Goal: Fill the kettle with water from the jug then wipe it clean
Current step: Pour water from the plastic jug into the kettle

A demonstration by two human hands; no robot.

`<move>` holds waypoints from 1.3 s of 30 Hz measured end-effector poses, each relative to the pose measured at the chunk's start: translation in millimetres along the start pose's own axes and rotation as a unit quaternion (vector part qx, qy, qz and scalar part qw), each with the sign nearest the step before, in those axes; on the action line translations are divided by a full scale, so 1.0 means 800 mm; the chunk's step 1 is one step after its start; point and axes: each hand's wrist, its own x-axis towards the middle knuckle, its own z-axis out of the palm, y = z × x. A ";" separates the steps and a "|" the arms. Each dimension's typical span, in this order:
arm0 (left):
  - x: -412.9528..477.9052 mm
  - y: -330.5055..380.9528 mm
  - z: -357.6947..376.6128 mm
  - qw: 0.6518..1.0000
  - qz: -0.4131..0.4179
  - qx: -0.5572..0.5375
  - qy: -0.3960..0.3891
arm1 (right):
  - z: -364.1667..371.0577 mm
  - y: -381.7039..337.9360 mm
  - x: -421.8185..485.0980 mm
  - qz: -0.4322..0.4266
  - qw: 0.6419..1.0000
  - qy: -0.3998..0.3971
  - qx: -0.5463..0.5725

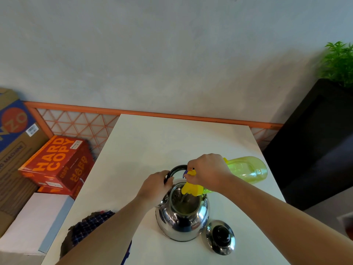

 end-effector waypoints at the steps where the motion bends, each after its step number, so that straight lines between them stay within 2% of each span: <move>1: 0.000 0.000 0.000 1.000 -0.001 0.000 0.001 | 0.000 0.000 0.000 0.000 1.000 0.000 -0.001; 39: 0.000 0.001 0.000 1.000 -0.005 -0.007 0.003 | 0.000 -0.002 -0.001 -0.010 1.000 0.013 -0.007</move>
